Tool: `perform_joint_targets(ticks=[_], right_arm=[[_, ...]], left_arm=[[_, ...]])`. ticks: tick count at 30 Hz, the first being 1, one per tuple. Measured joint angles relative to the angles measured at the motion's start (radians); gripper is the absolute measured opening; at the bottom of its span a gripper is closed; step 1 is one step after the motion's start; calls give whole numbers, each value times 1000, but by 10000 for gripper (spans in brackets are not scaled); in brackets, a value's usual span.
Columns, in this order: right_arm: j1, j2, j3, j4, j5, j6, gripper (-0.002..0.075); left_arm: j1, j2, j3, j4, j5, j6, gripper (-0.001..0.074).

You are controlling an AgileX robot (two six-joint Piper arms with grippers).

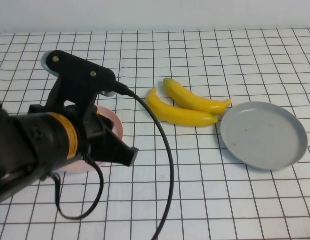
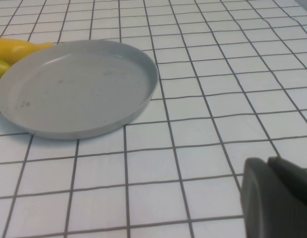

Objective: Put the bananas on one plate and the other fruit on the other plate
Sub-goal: Put another type of fruit in the right plate

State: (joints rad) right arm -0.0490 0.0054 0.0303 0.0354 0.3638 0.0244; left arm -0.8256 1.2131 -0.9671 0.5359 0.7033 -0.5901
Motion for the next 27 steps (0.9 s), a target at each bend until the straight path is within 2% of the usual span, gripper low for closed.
perform_joint_targets(ticks=[4, 8, 15, 20, 24, 27], right_arm=[[0, 0, 0, 0, 0, 0, -16], [0, 0, 0, 0, 0, 0, -16], [0, 0, 0, 0, 0, 0, -16], [0, 0, 0, 1, 0, 0, -16], [0, 0, 0, 1, 0, 0, -16], [0, 0, 0, 1, 0, 0, -16]], left_arm=[[-101, -99, 14, 5, 62, -33, 4], [-163, -213, 14, -18, 155, -46, 4], [-177, -403, 14, -55, 308, -33, 4], [-177, -463, 14, -61, 352, -9, 4], [-177, -473, 65, -18, 331, -26, 0], [-177, -483, 182, 84, 205, -106, 0]])
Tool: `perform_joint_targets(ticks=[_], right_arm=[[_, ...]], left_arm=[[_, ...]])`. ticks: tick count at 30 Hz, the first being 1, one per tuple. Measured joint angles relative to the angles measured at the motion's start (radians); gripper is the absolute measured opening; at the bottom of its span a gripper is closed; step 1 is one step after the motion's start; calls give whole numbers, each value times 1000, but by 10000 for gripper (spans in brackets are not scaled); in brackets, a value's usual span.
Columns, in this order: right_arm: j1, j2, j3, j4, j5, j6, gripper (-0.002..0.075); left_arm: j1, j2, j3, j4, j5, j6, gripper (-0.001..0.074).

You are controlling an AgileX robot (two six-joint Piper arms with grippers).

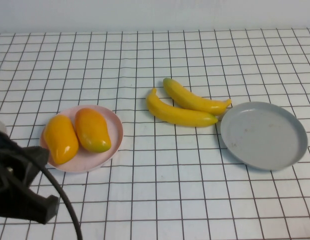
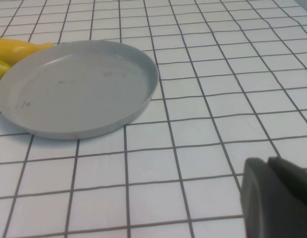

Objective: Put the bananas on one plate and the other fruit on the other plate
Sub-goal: Put another type of fruit in the right plate

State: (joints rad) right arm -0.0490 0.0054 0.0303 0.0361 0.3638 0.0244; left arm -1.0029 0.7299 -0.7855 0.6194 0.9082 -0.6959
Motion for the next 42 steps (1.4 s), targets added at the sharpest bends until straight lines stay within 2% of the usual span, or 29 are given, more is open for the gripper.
perform_joint_targets(ticks=[4, 7, 16, 20, 26, 32, 42], right_arm=[[0, 0, 0, 2, 0, 0, -16], [0, 0, 0, 4, 0, 0, -16], [0, 0, 0, 4, 0, 0, -16], [0, 0, 0, 6, 0, 0, -16], [0, 0, 0, 15, 0, 0, -16], [0, 0, 0, 23, 0, 0, -16], [0, 0, 0, 28, 0, 0, -16]], left_arm=[[43, -53, 195, 98, -234, -183, -1], [139, -125, 292, 41, -352, -166, -2], [516, -471, 499, -230, -559, 364, -2], [697, -629, 599, -316, -617, 480, -2], [876, -741, 691, -482, -677, 662, -2], [969, -740, 785, -576, -681, 717, -2], [984, -740, 810, -608, -535, 848, -2]])
